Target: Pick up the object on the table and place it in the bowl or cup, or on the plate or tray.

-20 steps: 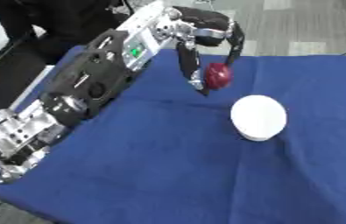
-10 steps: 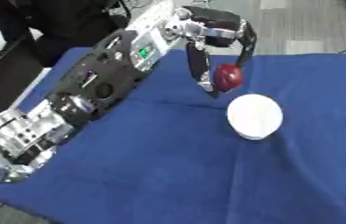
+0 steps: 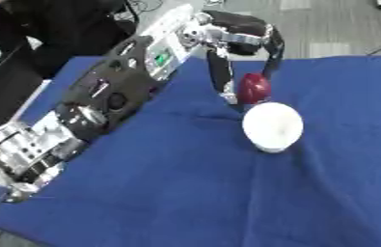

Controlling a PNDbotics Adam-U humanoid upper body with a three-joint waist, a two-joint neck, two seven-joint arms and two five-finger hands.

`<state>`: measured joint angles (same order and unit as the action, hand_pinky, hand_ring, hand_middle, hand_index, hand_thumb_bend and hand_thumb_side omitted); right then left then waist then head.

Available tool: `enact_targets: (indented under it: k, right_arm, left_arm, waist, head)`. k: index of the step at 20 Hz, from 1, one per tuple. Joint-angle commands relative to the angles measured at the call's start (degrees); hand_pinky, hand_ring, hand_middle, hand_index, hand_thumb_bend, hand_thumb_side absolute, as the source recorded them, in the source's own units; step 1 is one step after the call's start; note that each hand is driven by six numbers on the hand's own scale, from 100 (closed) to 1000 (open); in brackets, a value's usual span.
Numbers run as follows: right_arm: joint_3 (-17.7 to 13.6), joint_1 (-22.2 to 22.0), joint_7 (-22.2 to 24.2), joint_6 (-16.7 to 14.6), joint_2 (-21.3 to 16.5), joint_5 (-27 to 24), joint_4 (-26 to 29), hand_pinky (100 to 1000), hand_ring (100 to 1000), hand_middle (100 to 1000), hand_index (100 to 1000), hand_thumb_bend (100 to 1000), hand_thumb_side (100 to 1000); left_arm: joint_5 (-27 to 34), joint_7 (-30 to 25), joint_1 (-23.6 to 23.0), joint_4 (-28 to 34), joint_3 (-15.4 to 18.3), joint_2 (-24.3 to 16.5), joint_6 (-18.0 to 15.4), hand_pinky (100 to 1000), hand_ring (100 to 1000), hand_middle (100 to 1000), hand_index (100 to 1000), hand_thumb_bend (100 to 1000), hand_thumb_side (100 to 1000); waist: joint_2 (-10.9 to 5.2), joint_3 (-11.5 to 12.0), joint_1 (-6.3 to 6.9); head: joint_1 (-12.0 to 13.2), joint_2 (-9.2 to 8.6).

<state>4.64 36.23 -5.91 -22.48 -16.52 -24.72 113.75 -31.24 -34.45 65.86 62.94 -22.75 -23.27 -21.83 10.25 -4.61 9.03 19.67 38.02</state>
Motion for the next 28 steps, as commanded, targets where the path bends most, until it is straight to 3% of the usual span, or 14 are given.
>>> enact_targets:
  k: [1, 10, 28]
  right_arm:
    - [0.01, 1.3, 0.05, 0.16, 0.18, -0.31, 0.84, 364, 437, 473, 634, 100, 868]
    - [0.4, 1.73, 0.24, 0.5, 0.84, -0.68, 0.84, 367, 438, 474, 634, 100, 868]
    - [0.52, 2.47, 0.23, 0.52, 1.34, -0.84, 0.84, 370, 439, 475, 633, 100, 868]
  left_arm:
    - [1.71, -0.53, 1.27, -0.04, 0.12, -0.74, 0.06, 100, 100, 126, 344, 314, 225]
    - [5.23, -2.25, 0.47, -1.27, -0.47, -0.96, 0.62, 100, 100, 128, 348, 263, 273]
    - [2.55, 0.37, -1.02, -4.61, 0.83, -0.86, -1.86, 100, 100, 175, 383, 206, 276]
  waist:
    - [-0.87, -0.19, -0.14]
    - [-0.79, -0.98, 0.52]
    - [-0.37, -1.9, 1.09]
  head:
    - [-0.34, -0.62]
    - [-1.25, -0.59]
    - [-1.72, -0.33]
